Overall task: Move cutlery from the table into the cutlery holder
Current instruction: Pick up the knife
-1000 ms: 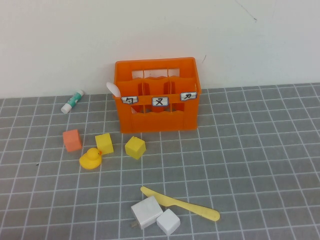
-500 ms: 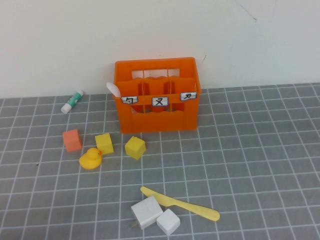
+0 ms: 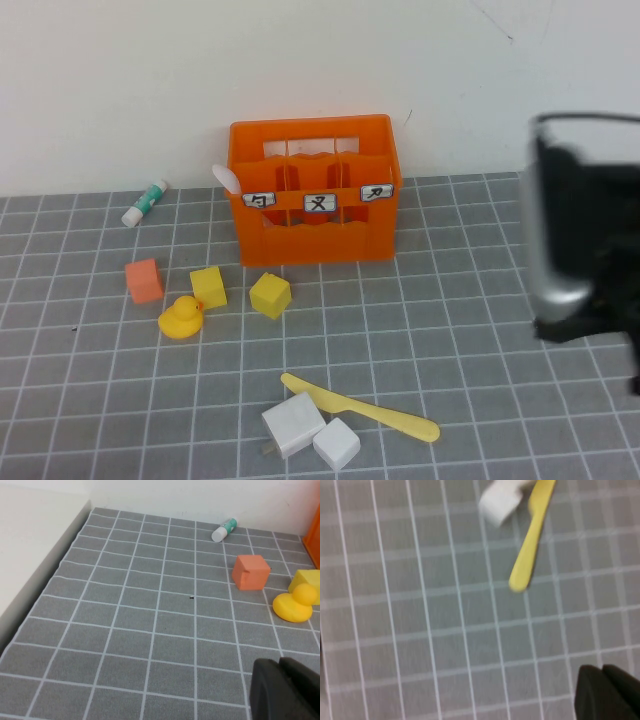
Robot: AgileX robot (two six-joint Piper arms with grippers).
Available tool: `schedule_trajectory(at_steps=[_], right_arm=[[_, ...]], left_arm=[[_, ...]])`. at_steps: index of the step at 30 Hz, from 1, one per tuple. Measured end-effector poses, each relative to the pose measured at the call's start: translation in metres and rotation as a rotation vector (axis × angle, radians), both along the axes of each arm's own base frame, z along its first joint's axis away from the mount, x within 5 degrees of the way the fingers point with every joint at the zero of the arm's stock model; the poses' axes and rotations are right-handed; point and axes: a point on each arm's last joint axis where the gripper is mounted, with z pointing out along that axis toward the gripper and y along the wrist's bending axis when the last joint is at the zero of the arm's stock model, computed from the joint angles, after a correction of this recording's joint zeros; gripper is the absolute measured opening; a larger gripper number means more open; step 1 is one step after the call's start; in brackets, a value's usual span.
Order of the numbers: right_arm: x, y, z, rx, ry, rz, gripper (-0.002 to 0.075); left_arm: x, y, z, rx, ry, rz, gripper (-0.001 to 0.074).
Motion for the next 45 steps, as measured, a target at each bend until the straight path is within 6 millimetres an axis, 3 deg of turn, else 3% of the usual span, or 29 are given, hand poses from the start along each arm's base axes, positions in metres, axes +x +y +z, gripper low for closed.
schedule_trajectory(at_steps=[6,13,16,21,24,34,45], right_arm=[[0.022,0.052,-0.047,-0.25,0.074,0.085,-0.0003],[0.038,0.094,-0.094,-0.309,0.129,0.123,0.0009],[0.046,0.103,-0.106,-0.27,0.127,0.069,0.0103],[0.055,0.118,-0.116,-0.158,0.12,-0.028,0.0385],[0.058,0.125,-0.127,-0.125,0.143,-0.095,0.0449],[0.069,0.134,-0.183,-0.171,0.238,-0.233,0.0342],[0.083,0.138,-0.193,-0.158,0.13,-0.289,0.0321]], left_arm=[[0.0,0.0,0.0,0.0,0.0,0.0,-0.0001],[0.0,0.0,0.0,0.0,0.0,0.0,-0.0001],[0.0,0.0,0.0,0.0,0.0,0.0,-0.0001],[0.0,0.0,0.0,0.0,0.0,0.0,-0.0001],[0.0,0.0,0.0,0.0,0.0,0.0,-0.0001],[0.0,0.0,0.0,-0.002,0.0,0.001,-0.0001],[0.0,0.0,0.0,-0.002,0.0,0.001,-0.0001]])
